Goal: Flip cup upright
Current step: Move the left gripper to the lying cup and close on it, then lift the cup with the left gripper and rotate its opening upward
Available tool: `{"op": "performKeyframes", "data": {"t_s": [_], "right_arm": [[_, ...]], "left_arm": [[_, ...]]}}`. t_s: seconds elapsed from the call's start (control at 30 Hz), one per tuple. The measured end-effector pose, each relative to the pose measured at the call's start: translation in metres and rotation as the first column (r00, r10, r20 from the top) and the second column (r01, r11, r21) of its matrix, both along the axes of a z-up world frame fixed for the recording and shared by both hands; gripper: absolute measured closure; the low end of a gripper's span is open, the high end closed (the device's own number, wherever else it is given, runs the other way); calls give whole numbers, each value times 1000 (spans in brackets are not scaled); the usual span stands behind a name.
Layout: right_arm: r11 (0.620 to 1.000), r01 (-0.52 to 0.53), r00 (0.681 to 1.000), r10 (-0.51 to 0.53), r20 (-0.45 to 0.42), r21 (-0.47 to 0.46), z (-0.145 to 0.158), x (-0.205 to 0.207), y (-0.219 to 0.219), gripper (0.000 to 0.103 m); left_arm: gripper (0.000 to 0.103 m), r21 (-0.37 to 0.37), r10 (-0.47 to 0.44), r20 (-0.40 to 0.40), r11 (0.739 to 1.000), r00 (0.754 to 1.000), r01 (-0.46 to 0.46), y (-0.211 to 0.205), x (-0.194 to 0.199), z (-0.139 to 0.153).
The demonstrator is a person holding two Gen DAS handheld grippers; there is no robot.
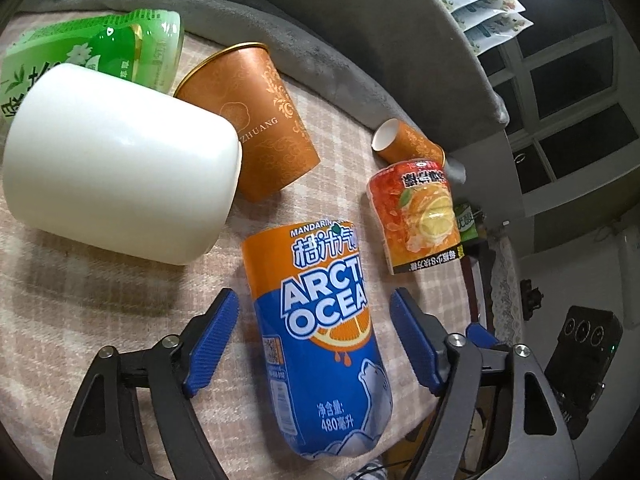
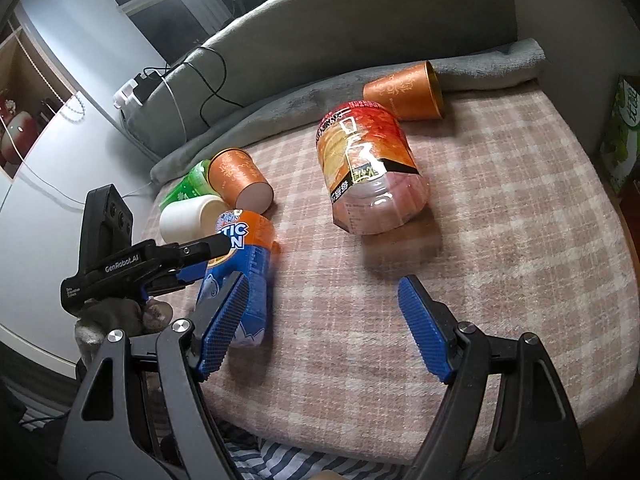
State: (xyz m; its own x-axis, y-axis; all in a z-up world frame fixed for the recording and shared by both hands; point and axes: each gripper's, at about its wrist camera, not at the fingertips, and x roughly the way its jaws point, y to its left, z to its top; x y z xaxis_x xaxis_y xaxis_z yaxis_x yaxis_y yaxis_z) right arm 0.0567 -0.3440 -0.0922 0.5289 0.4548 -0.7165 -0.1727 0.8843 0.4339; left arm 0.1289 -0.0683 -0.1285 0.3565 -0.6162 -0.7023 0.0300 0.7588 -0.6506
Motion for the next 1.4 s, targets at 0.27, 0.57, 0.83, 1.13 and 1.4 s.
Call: {"op": "performKeyframes", "data": {"t_s": [0.27,0.57,0.83,1.13,1.4], "right_arm": [[1000,26,1000,-26,-4,7,-3,1,-7,23],[999,35,999,-35,-4,4,-4,1,-11,23],[999,37,999,-37,7,0,-1,0,-12,23],[999,37,999,-37,5,-1,1,-1,-12,23],[999,46,999,-46,6,5,1,-2,-15,23]], "left_arm": [[40,19,-9,-5,1000,1000,9,-4,4,-5],[41,55,-28,52,998,998,26,-8,-5,5],[41,104,-45,138,994,989,31,-18,-16,23],[41,172,-73,228,985,971,34,-30,-24,39],[42,215,-89,280,976,956,28,-38,-30,48]]}}
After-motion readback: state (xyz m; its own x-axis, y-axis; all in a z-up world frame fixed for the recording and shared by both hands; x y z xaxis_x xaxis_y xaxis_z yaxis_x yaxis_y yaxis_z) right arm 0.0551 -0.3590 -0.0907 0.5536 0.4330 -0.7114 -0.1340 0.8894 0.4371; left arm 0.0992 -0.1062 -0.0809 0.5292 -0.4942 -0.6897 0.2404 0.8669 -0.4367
